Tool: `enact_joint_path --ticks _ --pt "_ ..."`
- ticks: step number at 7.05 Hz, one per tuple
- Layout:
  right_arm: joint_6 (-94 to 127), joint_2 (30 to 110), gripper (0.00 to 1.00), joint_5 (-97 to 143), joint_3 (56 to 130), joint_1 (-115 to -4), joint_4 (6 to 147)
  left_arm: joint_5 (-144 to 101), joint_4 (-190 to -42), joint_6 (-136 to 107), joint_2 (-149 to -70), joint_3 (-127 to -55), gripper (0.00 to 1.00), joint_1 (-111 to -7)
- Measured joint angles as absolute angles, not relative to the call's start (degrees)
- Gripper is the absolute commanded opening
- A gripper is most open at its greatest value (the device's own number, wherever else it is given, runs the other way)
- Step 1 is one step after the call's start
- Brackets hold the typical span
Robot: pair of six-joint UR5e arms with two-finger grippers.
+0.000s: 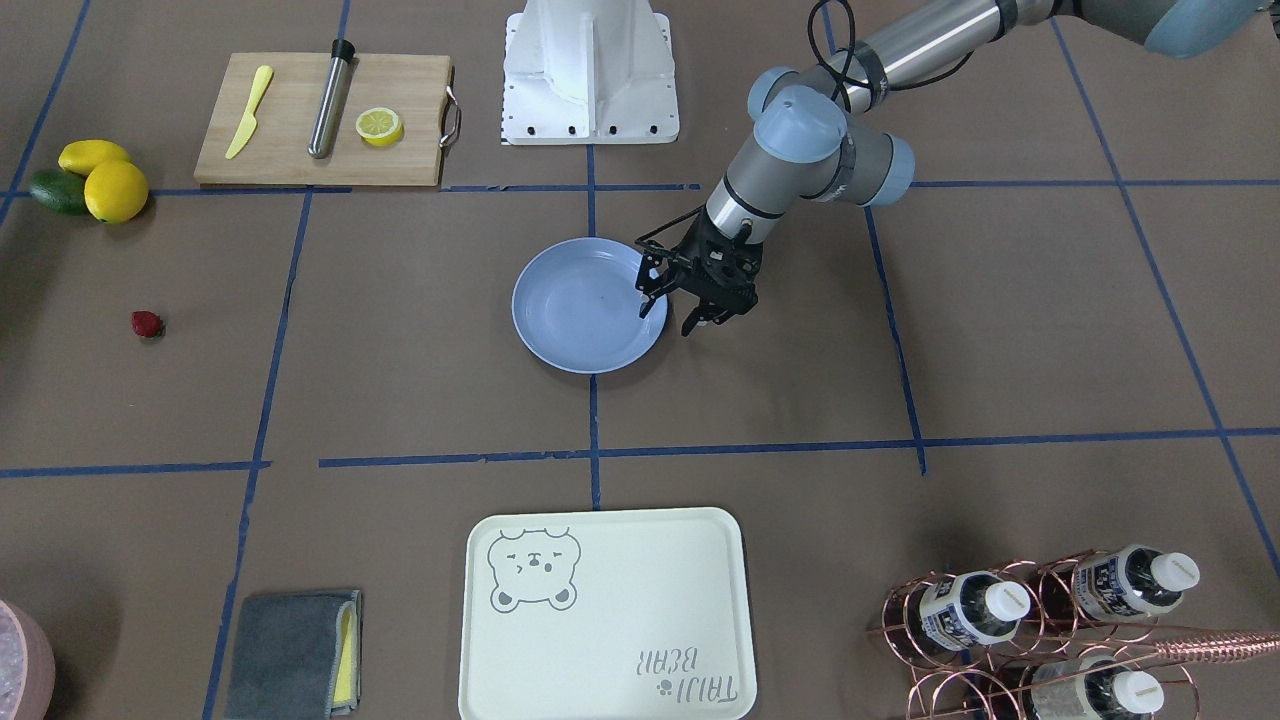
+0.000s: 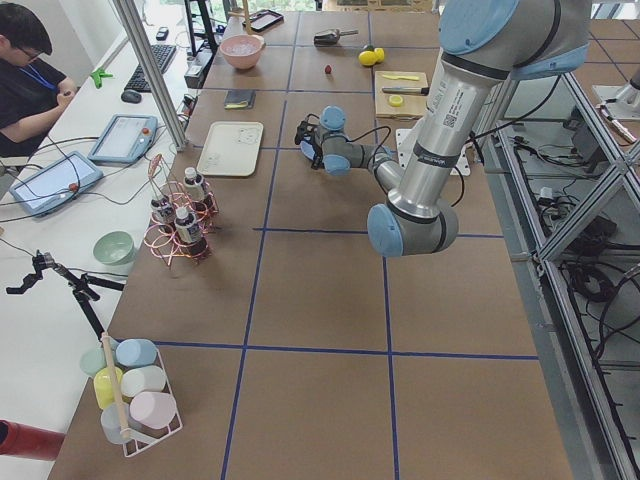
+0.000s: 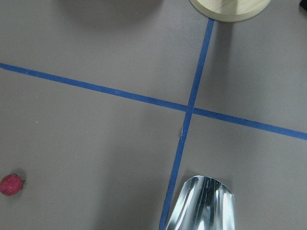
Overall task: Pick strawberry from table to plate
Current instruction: 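Release the plate and withdraw the left arm out of view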
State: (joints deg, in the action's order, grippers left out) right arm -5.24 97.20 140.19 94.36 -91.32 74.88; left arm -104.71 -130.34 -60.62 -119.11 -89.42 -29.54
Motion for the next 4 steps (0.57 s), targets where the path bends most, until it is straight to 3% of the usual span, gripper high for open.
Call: enact_joint_path --ticks 4 --pt "-4.8 94.44 1.0 140.39 98.07 -90.87 74.05 -118.64 -113.89 -30.66 -111.43 -99.24 1.0 -51.74"
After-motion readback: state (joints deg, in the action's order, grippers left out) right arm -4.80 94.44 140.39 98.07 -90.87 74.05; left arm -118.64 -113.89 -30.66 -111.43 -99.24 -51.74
